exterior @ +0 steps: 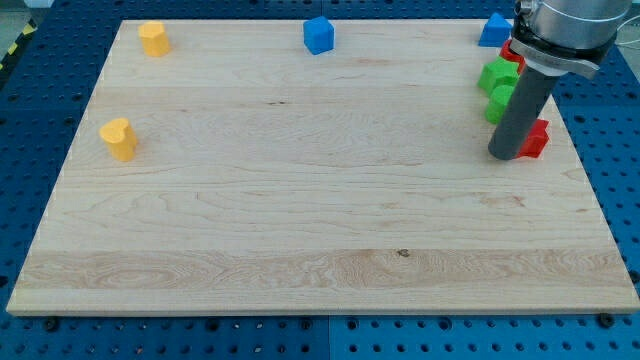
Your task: Push the red star to the right and slightly down
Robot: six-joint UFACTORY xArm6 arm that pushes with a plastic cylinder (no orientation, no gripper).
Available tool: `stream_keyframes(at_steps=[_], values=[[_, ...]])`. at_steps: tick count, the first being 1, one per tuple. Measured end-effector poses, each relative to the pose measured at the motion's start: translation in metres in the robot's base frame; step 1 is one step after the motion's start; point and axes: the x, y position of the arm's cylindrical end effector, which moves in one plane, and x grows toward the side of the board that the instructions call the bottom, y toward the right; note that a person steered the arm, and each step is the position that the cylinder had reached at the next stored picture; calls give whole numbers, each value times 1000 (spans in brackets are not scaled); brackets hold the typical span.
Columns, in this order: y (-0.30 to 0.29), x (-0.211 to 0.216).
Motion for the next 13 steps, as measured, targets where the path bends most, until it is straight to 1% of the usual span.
stream_keyframes(at_steps=[2, 7, 8, 9, 10, 11, 12, 13], values=[[1, 0], [26, -7], [51, 5], [116, 4], [135, 4], [134, -7], [127, -50], [117, -64]])
